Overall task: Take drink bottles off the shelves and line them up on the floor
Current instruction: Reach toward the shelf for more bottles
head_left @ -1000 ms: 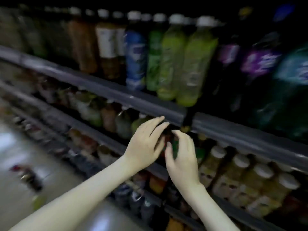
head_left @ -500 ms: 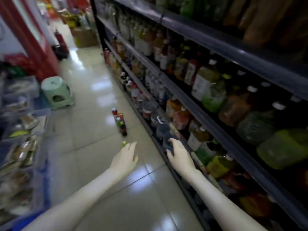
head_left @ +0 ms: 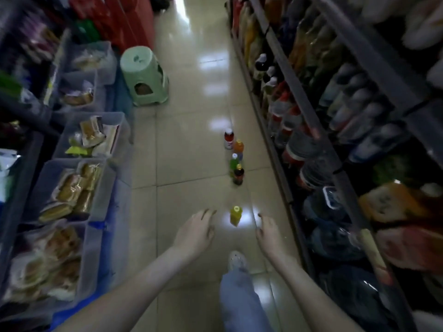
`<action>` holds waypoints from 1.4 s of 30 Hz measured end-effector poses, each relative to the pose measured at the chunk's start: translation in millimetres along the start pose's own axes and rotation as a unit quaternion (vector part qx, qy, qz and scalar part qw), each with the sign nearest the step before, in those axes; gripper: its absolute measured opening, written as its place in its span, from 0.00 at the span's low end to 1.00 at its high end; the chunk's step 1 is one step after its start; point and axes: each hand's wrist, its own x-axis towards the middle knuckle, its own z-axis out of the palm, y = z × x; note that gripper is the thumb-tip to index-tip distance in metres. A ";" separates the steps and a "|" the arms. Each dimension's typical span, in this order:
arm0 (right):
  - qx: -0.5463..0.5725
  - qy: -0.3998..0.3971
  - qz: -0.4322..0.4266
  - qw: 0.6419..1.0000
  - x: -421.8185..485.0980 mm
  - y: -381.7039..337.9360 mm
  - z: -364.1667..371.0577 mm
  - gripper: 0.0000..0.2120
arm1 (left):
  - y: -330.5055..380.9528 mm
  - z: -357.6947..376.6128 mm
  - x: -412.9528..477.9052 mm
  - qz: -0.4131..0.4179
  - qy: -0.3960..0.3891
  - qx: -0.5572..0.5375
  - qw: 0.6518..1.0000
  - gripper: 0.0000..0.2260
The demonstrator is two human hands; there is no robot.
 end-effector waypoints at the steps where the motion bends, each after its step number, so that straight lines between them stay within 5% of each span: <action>1: -0.011 -0.018 0.019 1.000 36.0 7.3 15.0 0.19 | -13.2 7.9 32.4 -0.001 0.002 -0.003 1.000 0.21; 6: -0.116 -0.121 0.061 0.984 173.2 43.8 101.9 0.22 | -79.2 92.0 161.0 -0.010 -0.004 -0.030 0.999 0.21; 10: -0.152 -0.126 0.033 0.980 269.5 83.2 191.8 0.31 | -141.6 181.4 237.5 0.015 -0.058 -0.033 0.998 0.23; 17: -0.192 -0.076 -0.021 0.978 327.6 93.3 250.3 0.17 | -185.5 226.1 299.5 0.096 -0.123 0.012 0.988 0.34; 26: 0.101 0.021 -0.015 0.995 182.4 -43.9 44.2 0.07 | -95.8 60.0 283.1 0.230 -0.296 0.022 0.927 0.44; 30: 0.147 0.115 -0.018 0.982 109.0 -123.6 -66.7 0.08 | -26.6 -51.7 264.4 0.278 -0.321 -0.004 0.905 0.36; 32: 0.184 0.183 -0.003 0.966 78.3 -149.2 -107.4 0.09 | 4.5 -104.3 254.9 0.291 -0.311 -0.028 0.904 0.29; 36: 0.305 0.221 0.070 0.924 23.9 -177.1 -158.9 0.28 | 59.0 -178.5 227.4 0.300 -0.306 -0.062 0.901 0.24; 42: 0.470 0.245 0.102 0.842 -81.3 -185.8 -182.6 0.12 | 142.2 -217.0 152.9 0.311 -0.372 -0.157 0.860 0.23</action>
